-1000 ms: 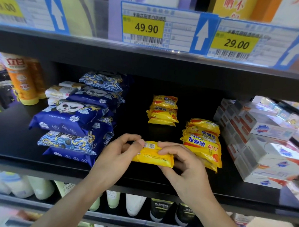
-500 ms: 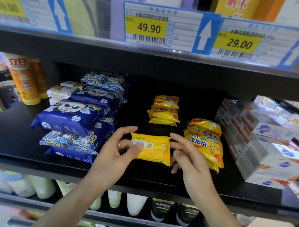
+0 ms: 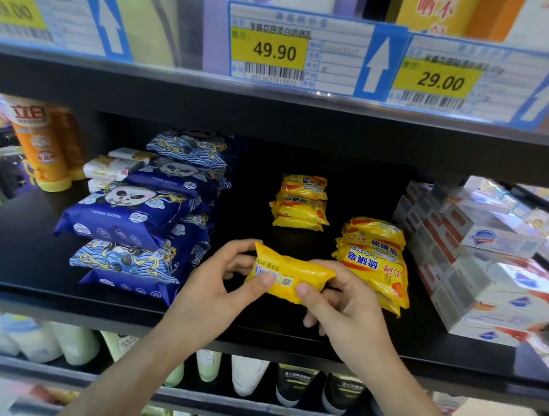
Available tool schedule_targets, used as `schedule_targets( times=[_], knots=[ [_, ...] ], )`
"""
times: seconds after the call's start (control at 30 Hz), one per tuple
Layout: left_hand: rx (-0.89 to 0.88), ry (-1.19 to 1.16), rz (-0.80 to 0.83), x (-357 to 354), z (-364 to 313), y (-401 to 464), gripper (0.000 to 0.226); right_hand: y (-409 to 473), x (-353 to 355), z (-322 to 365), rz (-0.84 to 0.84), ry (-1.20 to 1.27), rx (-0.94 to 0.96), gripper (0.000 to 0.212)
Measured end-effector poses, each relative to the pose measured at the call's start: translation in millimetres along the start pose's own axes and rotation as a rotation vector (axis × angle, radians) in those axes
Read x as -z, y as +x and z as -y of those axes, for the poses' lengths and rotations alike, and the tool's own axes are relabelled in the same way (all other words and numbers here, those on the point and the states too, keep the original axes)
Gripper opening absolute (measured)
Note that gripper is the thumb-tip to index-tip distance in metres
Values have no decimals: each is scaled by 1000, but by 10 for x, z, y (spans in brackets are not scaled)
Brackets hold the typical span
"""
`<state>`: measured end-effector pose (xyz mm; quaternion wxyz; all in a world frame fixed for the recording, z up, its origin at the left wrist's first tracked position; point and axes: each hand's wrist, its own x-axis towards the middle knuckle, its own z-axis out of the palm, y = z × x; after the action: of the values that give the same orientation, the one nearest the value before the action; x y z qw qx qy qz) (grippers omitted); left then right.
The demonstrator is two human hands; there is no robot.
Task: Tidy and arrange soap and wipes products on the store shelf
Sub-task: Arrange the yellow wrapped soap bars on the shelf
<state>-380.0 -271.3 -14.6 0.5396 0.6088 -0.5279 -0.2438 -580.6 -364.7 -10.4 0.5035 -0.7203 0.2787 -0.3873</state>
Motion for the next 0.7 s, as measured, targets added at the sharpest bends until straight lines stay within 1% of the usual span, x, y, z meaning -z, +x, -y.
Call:
schedule_targets(
  times=[0.07, 0.2, 0.37, 0.47, 0.53, 0.6, 0.7],
  knots=[
    [42, 2, -12, -1, -24, -3, 48, -4, -4, -4, -25, 21, 20, 26],
    [73, 34, -37, -16, -87, -29, 50, -17, -4, 7, -38, 42, 64, 26],
    [110, 92, -99, -26, -70, -9, 68, -23, -6, -7, -60, 28, 130, 28],
    [146, 7, -64, -11, -71, 6, 67, -14, -10, -17, -54, 2, 174, 36],
    [158, -12, -29, 2, -89, 3, 72, -14, -20, -40, -32, -30, 187, 38],
    [171, -7, -23, 8, -112, 1, 67, -15, -20, -59, -27, -52, 195, 39],
    [187, -71, -41, -8, -141, 12, 48, -12, -23, -57, -19, -77, 206, 41]
  ],
)
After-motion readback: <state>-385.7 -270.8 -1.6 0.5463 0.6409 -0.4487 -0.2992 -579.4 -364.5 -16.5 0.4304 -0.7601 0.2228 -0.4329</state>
